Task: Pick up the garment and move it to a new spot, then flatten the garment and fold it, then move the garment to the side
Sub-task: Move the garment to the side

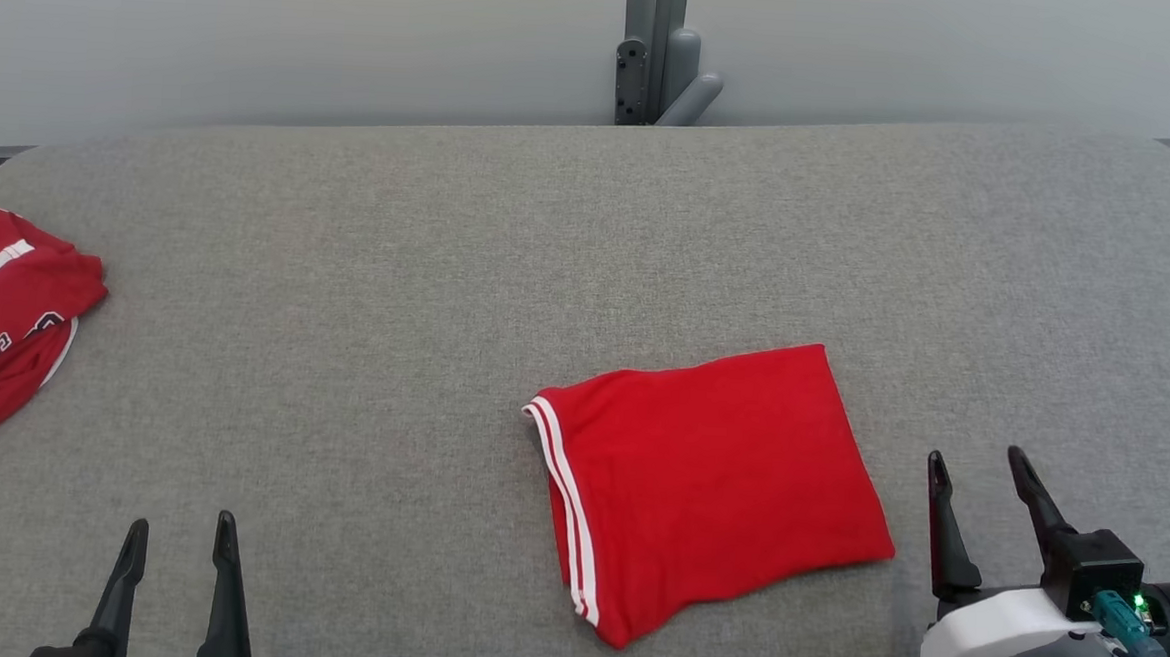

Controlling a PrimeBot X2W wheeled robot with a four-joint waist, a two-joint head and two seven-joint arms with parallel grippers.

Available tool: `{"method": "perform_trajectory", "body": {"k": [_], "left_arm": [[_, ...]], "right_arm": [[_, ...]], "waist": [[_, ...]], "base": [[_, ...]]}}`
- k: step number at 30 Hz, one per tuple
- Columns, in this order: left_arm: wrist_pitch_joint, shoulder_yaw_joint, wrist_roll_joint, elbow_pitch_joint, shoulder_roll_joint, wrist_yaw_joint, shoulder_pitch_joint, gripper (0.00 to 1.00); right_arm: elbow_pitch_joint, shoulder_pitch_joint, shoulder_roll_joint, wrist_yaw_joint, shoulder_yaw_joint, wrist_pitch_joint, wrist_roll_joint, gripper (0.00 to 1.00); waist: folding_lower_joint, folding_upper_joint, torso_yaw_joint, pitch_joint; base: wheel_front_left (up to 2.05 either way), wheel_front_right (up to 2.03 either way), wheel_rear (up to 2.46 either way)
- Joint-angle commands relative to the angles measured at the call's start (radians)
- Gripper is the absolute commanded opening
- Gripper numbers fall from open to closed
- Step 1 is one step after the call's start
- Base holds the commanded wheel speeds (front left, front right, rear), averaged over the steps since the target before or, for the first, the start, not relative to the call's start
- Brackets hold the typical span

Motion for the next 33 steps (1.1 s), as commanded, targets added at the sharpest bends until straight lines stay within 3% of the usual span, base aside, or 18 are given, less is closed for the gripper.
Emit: {"method": "perform_trajectory", "body": {"k": [1,4,10,15,26,29,32,33], "left_arm": [[-0.002,0.003,0.002,0.001,0.001,-0.003,-0.012,1.00],[-0.002,0.004,-0.006,0.011,0.001,-0.004,-0.002,1.00],[-0.002,-0.020,-0.013,0.032,0.001,-0.005,-0.015,1.00],[-0.003,-0.033,-0.014,0.034,0.001,-0.002,-0.046,1.00],[-0.002,-0.022,-0.006,0.025,0.001,0.010,-0.070,1.00],[-0.002,-0.020,-0.004,0.025,0.001,0.010,-0.074,1.00],[-0.003,-0.020,-0.001,0.025,0.001,0.009,-0.086,1.00],[-0.002,-0.021,-0.002,0.025,0.001,0.008,-0.086,1.00]], "right_arm": [[0.006,-0.016,0.000,-0.001,0.006,-0.002,0.000,1.00],[0.068,-0.054,-0.001,-0.001,0.025,0.043,0.049,1.00],[0.075,-0.166,-0.038,-0.001,0.114,0.357,0.151,1.00],[0.088,-0.228,-0.082,-0.001,0.148,0.566,0.159,1.00],[0.139,-0.270,-0.083,-0.001,0.135,0.662,0.181,0.98],[0.161,-0.279,-0.077,-0.001,0.133,0.682,0.204,0.80],[0.183,-0.296,-0.085,-0.001,0.132,0.697,0.221,0.23],[0.191,-0.303,-0.087,-0.001,0.133,0.701,0.227,0.00]], "waist": [[0.0000,0.0000,0.008,0.001],[0.0000,0.0000,0.012,0.004],[0.0000,0.0000,0.027,0.043],[0.0000,0.0000,0.058,0.088],[0.0000,0.0000,0.093,0.135],[0.0000,0.0000,0.089,0.140],[0.0000,0.0000,0.080,0.144],[0.0000,0.0000,0.076,0.145]], "base": [[0.00,0.00,0.00],[0.00,0.00,0.00],[0.00,0.00,0.00],[0.00,0.00,0.00],[0.00,0.00,0.00],[0.00,0.00,0.00],[0.00,0.00,0.00],[0.00,0.00,0.00]]}}
